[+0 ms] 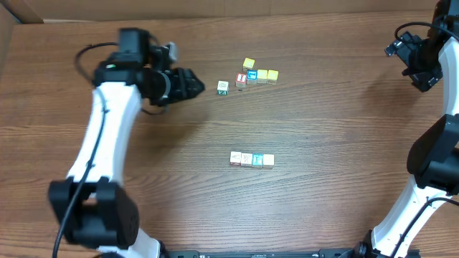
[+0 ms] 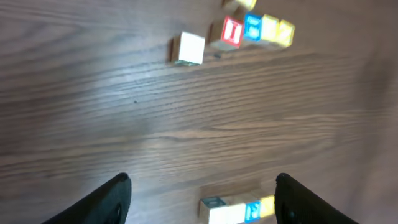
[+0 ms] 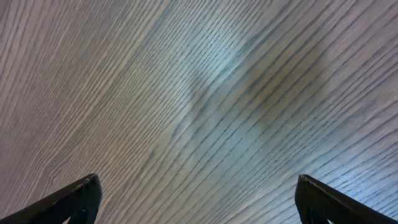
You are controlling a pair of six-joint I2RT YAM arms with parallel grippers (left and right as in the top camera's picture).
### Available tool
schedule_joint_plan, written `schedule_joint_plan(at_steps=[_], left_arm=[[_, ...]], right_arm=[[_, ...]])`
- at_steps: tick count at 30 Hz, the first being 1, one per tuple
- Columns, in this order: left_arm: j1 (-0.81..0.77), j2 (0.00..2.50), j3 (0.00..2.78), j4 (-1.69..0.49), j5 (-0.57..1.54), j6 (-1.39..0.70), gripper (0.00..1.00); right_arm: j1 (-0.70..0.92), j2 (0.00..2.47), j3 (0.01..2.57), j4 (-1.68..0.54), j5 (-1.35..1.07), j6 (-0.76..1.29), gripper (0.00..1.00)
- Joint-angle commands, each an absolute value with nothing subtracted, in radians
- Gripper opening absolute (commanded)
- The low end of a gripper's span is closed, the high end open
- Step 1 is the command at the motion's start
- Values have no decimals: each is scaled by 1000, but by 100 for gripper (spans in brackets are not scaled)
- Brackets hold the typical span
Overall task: Flip 5 blocks
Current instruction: 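Move the left gripper to the back cluster and grasp the red M block, then lift the red M block and rotate it with the left gripper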
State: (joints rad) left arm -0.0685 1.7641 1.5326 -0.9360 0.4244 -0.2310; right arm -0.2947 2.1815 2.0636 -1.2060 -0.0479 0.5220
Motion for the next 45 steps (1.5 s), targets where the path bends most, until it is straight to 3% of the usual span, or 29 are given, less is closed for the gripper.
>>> schedule_joint_plan(at_steps=[1, 7, 12, 17, 25, 29, 45], left_arm=[[-177, 1831, 1596, -920, 263, -274, 68], [-305, 2010, 1907, -1093, 43, -273, 69], [-326, 2125, 2054, -1169, -42, -274, 80], [-321, 2172, 2054, -1143, -33, -271, 71], [-321, 2265, 2049, -1090, -34, -265, 67], [-321, 2317, 2049, -1044, -33, -266, 58], [-325, 2423, 2049, -930, -67, -254, 51]], right_arm=[[-298, 2154, 2075, -1205, -46, 516, 100], [-298, 2154, 2075, -1205, -46, 516, 100], [-298, 2154, 2075, -1205, -46, 516, 100], [-298, 2154, 2075, -1205, -46, 516, 100], [-298, 2154, 2075, -1205, -46, 516, 100], [-298, 2154, 2075, -1205, -46, 516, 100], [-298, 2154, 2075, -1205, -46, 516, 100]])
